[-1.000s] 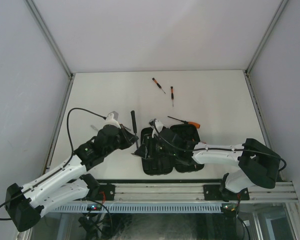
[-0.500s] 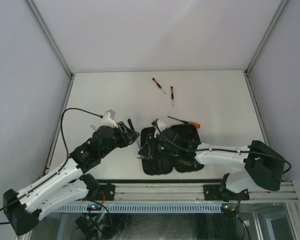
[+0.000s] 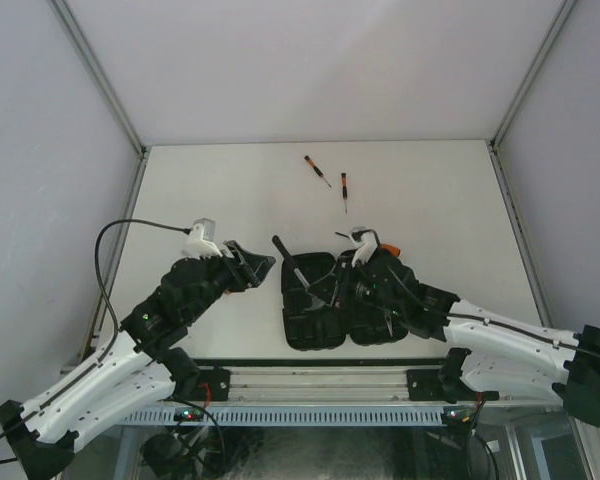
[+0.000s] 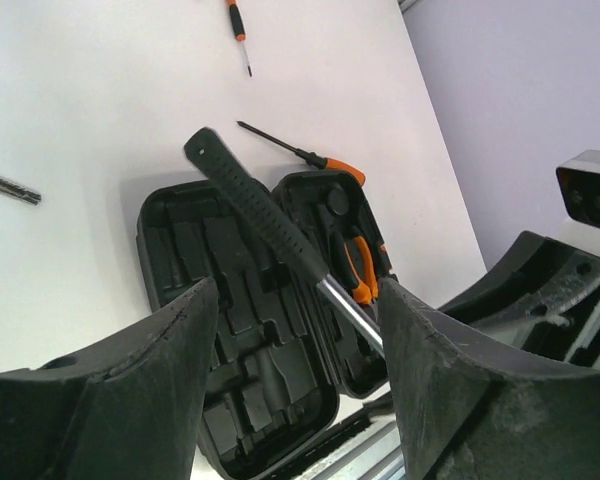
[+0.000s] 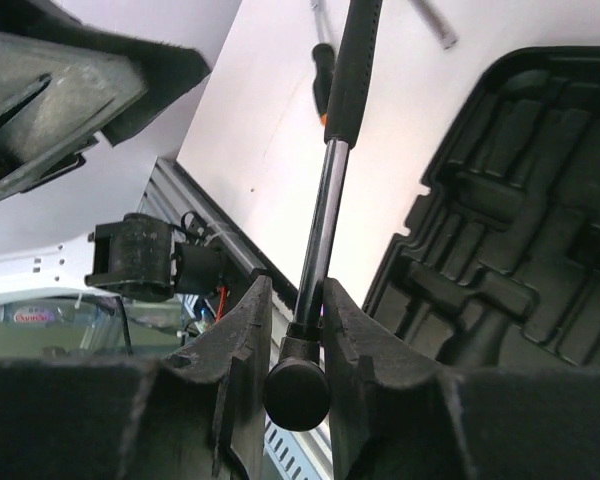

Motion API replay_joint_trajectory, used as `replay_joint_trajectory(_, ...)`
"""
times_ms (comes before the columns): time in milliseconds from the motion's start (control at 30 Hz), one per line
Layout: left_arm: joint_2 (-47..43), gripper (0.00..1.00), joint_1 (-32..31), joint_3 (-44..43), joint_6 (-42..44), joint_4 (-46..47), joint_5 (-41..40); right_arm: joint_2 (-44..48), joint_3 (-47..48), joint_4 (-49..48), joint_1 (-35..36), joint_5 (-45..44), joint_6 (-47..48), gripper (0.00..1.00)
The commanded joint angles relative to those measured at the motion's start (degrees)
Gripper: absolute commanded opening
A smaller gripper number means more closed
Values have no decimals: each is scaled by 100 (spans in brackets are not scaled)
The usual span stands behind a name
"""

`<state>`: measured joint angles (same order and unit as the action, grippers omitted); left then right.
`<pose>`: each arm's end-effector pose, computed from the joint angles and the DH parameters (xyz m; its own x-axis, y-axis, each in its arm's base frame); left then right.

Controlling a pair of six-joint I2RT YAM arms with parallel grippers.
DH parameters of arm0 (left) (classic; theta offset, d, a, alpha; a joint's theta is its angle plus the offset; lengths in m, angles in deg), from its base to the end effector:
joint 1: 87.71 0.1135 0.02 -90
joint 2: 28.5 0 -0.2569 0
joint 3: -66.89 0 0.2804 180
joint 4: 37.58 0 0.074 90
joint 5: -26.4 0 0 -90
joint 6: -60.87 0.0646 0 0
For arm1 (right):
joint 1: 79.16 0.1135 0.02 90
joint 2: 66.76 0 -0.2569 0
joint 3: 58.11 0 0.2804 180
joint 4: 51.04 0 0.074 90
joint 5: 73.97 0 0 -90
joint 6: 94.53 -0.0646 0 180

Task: Sort the tools into containers
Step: Pick up the hammer at the center of the board.

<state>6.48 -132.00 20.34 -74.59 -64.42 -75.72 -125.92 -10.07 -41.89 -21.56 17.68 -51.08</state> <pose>0.1645 -0.1415 0.2809 -0.5155 -0.4706 -0.7161 0.2428 0.7212 -0.6488 0.1557 0.2487 0.2320 -0.7509 0.1711 -0.6379 -0.4556 0.5650 0.6879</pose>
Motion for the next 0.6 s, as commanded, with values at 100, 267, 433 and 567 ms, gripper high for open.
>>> replay_joint_trajectory(100, 46, 73, -18, -60, -184, 753, 418, 901, -674, -1084, -524, 402, -636, 0)
replay_joint_trajectory(267, 197, 78, -9, -32, -346, 1025, 510, 1423, -947, -1617, -639, 758, -663, 0)
replay_joint_trajectory(433, 439, 80, 16, -35, -507, 1364, 686, 1745, -1036, -2020, -688, 1131, -648, 0)
replay_joint_trajectory(567, 631, 81, 58, -73, -644, 1627, 835, 1811, -1046, -2327, -691, 1414, -675, 0)
